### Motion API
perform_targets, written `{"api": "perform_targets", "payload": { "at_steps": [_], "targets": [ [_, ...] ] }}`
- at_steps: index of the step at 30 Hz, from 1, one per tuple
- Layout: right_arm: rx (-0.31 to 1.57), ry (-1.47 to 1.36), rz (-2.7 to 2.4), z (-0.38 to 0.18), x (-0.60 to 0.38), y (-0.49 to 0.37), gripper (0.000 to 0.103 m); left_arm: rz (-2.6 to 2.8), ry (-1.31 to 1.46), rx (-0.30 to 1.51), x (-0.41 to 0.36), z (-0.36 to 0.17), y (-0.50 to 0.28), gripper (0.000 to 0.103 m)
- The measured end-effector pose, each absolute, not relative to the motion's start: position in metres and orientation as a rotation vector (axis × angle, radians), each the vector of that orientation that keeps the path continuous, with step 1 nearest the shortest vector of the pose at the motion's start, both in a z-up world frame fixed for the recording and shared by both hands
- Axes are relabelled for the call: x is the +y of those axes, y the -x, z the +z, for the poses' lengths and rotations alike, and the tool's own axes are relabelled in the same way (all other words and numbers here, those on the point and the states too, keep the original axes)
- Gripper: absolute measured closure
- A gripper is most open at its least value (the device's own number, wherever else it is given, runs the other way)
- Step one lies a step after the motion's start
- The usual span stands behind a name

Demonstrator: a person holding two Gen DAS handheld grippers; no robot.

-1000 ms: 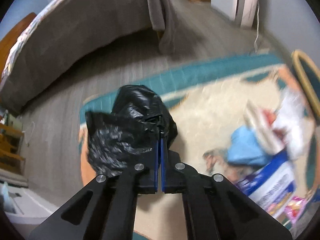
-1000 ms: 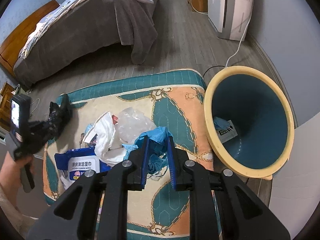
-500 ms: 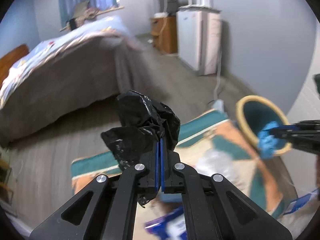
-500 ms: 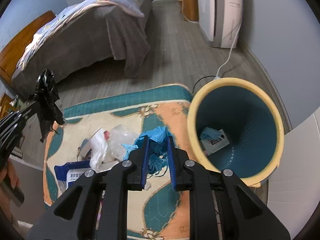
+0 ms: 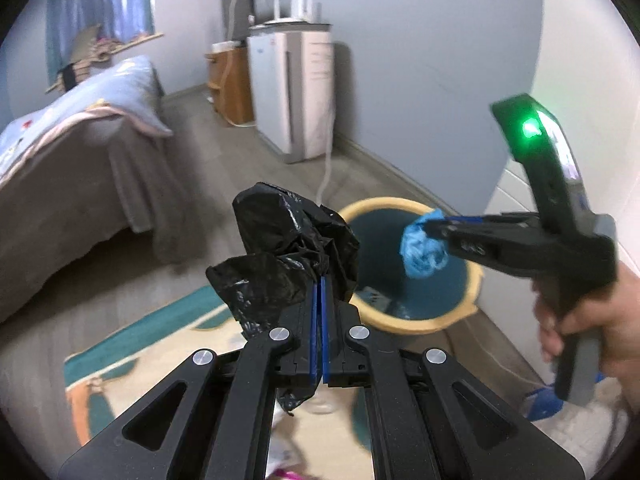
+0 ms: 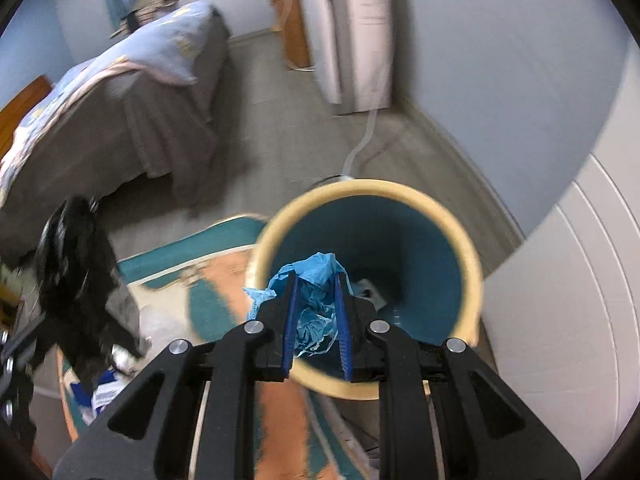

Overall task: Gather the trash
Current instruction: 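Drop the glove into the bin with the right gripper while the left drops the black bag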

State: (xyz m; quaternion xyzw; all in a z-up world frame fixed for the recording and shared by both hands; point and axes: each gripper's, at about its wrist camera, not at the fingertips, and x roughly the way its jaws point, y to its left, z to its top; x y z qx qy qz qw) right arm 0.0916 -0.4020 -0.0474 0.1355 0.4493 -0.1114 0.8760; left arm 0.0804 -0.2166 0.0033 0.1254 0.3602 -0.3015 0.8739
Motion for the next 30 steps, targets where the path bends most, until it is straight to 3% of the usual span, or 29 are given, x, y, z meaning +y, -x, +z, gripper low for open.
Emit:
{"api": "perform_targets", "payload": {
  "at_steps": [23,26,27,28,30],
  "targets": [
    [0.929,-0.459,-0.409,-0.076,-0.475,-0.085,0.085,-0.751,-0.280,0.853,-0.302,-0.032,-0.115,0.101],
    [0.891,-0.472,-0.415,-0.071,-0.478,-0.083,0.073,-0.748,-0.270,0.823,-0.305,-0.027,-0.117,0.096],
    [0.882,-0.475,-0.418,-0.070,-0.478,-0.082,0.067,-0.751,-0.259,0.820,-0.305,-0.025,-0.118,0.090],
    [0.875,-0.475,-0.422,-0.069,-0.478,-0.082,0.055,-0.754,-0.248,0.820,-0.304,-0.024,-0.119,0.083],
    [0.861,-0.473,-0.433,-0.067,-0.478,-0.081,0.046,-0.752,-0.243,0.820,-0.301,-0.024,-0.120,0.066]
  ]
}}
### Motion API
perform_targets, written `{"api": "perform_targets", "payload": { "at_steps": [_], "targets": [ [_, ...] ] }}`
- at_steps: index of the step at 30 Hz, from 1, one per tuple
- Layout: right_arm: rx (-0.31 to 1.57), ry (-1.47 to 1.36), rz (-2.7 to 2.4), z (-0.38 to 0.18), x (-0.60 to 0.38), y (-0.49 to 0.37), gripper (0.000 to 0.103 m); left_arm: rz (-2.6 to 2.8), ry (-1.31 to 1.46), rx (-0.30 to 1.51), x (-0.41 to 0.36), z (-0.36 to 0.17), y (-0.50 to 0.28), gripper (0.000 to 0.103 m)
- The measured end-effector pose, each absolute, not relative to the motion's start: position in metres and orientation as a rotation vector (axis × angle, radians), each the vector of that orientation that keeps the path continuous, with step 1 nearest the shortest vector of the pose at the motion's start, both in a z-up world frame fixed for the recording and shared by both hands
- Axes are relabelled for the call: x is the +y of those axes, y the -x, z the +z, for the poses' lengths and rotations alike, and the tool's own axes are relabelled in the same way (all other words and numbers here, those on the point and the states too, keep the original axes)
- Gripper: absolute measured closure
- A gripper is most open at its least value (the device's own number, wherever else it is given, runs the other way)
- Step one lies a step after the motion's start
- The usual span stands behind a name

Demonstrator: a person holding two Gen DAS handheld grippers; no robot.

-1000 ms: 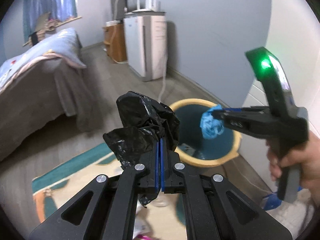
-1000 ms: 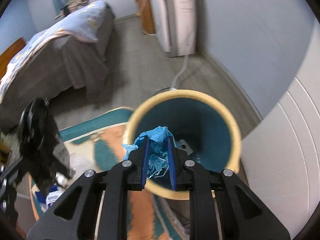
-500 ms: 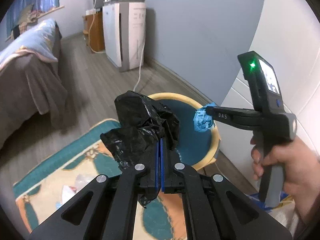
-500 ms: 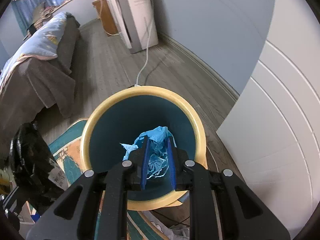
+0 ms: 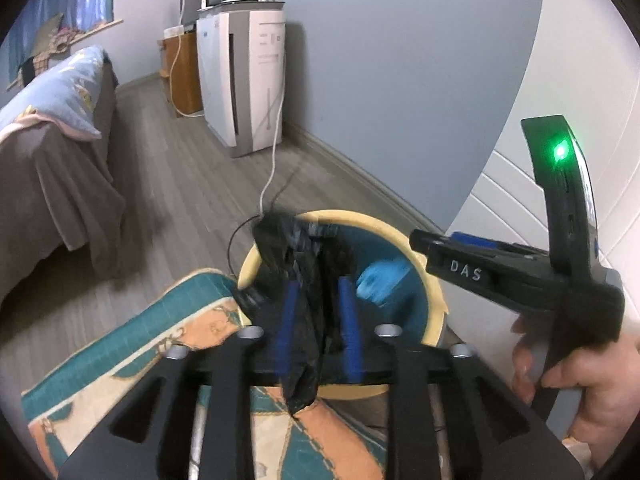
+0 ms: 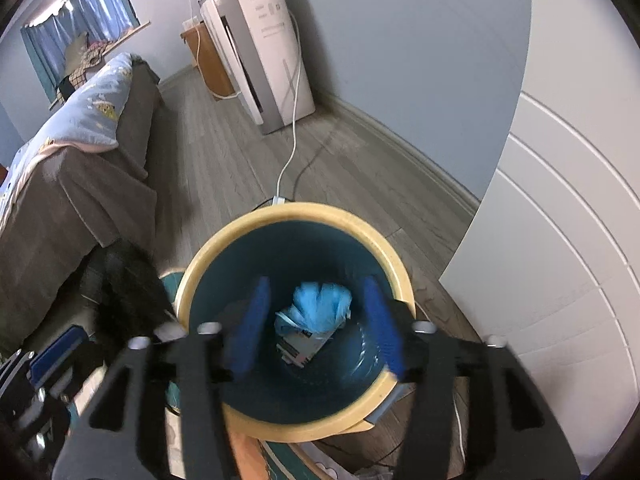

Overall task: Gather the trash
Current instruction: 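Drop the glove into the bin with the right gripper while the left drops the black bag, then move both tools back over the stool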

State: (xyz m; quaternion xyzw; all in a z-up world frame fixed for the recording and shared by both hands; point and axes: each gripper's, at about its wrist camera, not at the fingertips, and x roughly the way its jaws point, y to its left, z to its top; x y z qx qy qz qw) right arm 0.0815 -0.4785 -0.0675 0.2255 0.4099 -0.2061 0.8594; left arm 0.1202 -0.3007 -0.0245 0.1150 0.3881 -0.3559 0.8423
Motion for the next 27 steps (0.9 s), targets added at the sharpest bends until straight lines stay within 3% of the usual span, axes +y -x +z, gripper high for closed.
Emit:
{"api": "perform_targets", "payload": {
  "at_steps": [6,8,10,11,27],
  "targets": [
    [0.863,-0.484,-0.415,-0.068,-0.475,-0.085,0.036,-0.715,-0.203,0.826,-0.289,-0.025,-0.125,0.047],
    [0.859,-0.470,-0.408,-0.066,-0.472,-0.085,0.029,-0.698,-0.185,0.822,-0.281,-0.023,-0.125,0.036],
    [0.855,-0.451,-0.402,-0.063,-0.470,-0.086,0.014,-0.677,-0.186,0.811,-0.276,-0.020,-0.124,0.016],
    [0.847,-0.441,-0.397,-0.061,-0.468,-0.085,0.009,-0.660,-0.190,0.801,-0.272,-0.019,-0.123,0.011],
    [0.839,-0.251,-0.370,-0.018,-0.416,-0.072,0.006,-0.458,-0.179,0.753,-0.168,0.025,-0.079,0.006]
  ]
}}
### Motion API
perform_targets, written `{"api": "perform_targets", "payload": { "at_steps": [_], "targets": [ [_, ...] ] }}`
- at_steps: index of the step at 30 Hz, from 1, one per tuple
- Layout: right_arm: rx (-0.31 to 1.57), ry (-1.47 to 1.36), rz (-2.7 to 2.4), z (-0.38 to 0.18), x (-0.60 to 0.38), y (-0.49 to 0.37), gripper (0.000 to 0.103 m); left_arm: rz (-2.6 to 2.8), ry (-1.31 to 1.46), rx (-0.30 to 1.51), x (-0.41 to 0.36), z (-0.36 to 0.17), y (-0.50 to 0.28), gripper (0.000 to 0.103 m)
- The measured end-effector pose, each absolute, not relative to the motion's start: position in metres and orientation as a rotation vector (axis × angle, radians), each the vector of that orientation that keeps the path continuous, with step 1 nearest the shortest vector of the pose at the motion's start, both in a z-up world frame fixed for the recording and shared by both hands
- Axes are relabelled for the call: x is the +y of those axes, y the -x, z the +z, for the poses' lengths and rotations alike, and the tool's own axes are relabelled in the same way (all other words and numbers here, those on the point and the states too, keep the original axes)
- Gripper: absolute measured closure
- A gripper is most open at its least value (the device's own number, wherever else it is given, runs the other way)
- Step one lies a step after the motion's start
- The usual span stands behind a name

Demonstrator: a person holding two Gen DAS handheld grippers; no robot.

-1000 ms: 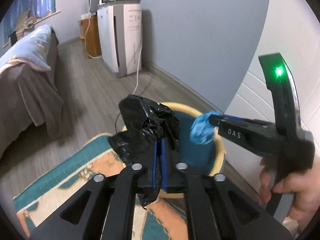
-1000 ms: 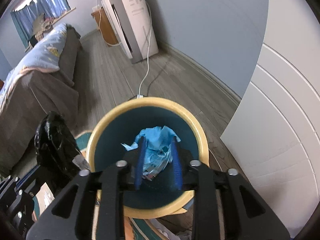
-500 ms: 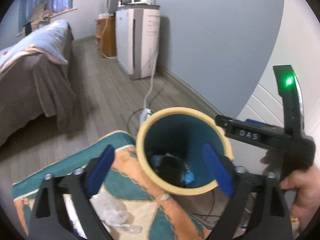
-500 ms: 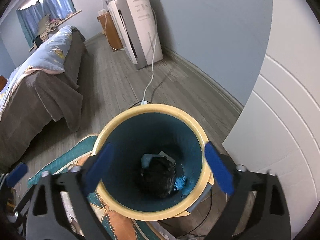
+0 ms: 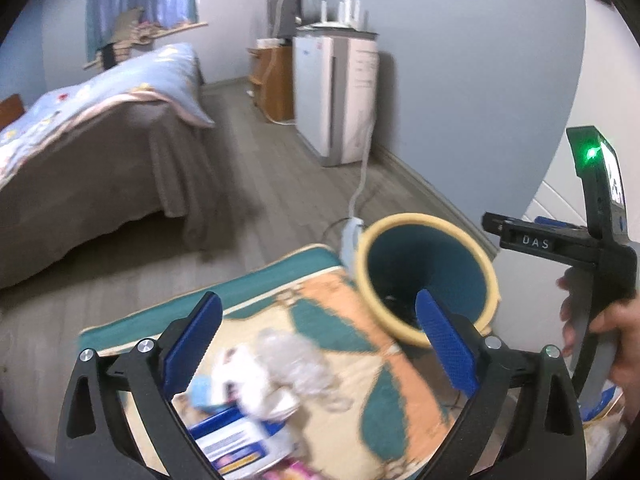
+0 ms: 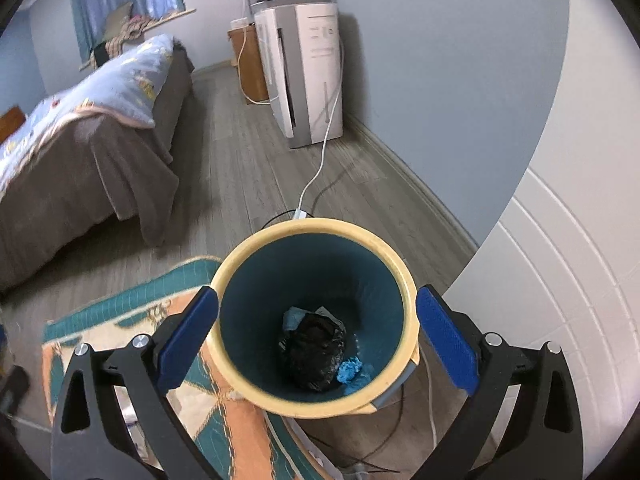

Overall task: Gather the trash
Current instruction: 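Move both tools back over the stool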

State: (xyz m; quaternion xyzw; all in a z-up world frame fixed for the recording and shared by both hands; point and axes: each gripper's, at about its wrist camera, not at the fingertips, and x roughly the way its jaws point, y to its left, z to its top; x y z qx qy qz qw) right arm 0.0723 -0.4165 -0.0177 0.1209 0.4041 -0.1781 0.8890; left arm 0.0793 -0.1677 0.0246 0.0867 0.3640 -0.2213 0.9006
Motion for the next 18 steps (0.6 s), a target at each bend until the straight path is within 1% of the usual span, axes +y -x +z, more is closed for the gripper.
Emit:
{"api": "perform_targets", "payload": {
  "at_steps": [5,9,14,18],
  "targets": [
    [0.889,-0.146,-0.347,-0.011,-0.370,-0.072,0.006,-0.359,-0.171,0.744,-0.116,0.036,-0.062,0.006],
    [0.917,-0.142,-0.240,-0.007,-0.330,-0.068,0.006,-0.280,-0.148,0.747,-0.073,0.038,-0.051,0.006],
    [0.867,-0.131,-0.104,0.001,-0.283,-0.052,0.006,-0.175,-0.185,0.760,-0.032,0.022,-0.039,0.006],
    [0.866,-0.087,-0.082,-0.001,-0.252,-0.042,0.006,-0.141,-0.188,0.785,-0.011,0.007,-0.034,0.006]
  ]
}}
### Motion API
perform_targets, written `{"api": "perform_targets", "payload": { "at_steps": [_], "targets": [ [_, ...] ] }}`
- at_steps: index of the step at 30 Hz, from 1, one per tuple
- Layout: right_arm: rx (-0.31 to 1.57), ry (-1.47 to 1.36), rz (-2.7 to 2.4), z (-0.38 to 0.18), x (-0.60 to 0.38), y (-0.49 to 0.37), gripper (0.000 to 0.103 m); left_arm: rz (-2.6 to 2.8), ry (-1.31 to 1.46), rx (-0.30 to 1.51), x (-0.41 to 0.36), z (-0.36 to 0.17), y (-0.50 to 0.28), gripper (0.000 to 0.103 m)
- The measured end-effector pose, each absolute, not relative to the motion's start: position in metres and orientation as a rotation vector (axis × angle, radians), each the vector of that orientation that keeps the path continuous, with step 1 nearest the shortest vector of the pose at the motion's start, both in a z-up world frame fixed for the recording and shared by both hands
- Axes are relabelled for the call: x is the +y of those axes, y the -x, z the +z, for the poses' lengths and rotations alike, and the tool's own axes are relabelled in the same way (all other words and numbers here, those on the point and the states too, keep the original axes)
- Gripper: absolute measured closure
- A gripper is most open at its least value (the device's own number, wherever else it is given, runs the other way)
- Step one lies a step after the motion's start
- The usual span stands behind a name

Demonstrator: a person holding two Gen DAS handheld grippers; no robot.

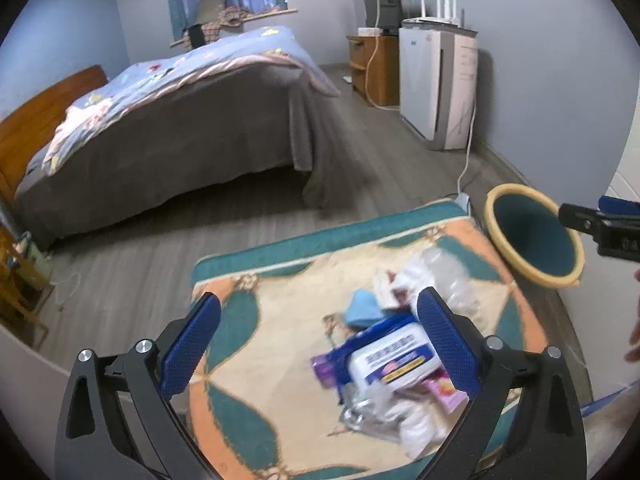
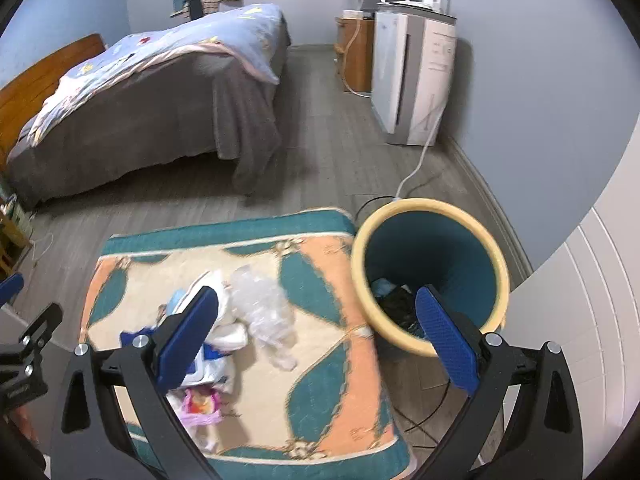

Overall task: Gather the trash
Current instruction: 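Move both tools back over the stool, then grasp the clear plastic bag with the right gripper while the left grasps the wipes pack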

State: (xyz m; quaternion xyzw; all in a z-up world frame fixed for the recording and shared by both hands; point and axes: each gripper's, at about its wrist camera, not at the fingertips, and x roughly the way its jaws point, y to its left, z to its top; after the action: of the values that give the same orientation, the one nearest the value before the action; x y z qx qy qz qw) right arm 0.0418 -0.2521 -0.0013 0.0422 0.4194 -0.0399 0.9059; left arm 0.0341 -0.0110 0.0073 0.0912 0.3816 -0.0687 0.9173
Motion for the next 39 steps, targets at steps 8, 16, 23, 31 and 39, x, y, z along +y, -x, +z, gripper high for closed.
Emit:
{"api": "perform_targets", "payload": {
  "at_steps": [8,16,23,31,39],
  "targets": [
    [0.922,-0.084,0.036,-0.013,-0.215,-0.036,0.006,-0.136,-0.130,0.798,0.002,0.003,-0.035,0.006],
    [0.900,-0.079,0.120,-0.017,-0.202,-0.036,0.006,-0.146,-0.087,0.804,0.009,0.003,-0.032,0.006],
    [0.959,-0.089,0.062,-0.035,-0.214,-0.052,0.006,-0.150,-0.038,0.838,0.019,-0.006,-0.041,0.006],
    [1.011,0.015,0.039,-0.059,-0.211,-0.070,0.006,-0.134,-0.069,0.854,0.022,-0.017,-0.051,0.006],
    [1.086,-0.012,0.073,-0.089,-0.203,-0.091,0.006,-0.133,-0.074,0.910,0.022,-0.037,-0.064,0.006]
  ]
}}
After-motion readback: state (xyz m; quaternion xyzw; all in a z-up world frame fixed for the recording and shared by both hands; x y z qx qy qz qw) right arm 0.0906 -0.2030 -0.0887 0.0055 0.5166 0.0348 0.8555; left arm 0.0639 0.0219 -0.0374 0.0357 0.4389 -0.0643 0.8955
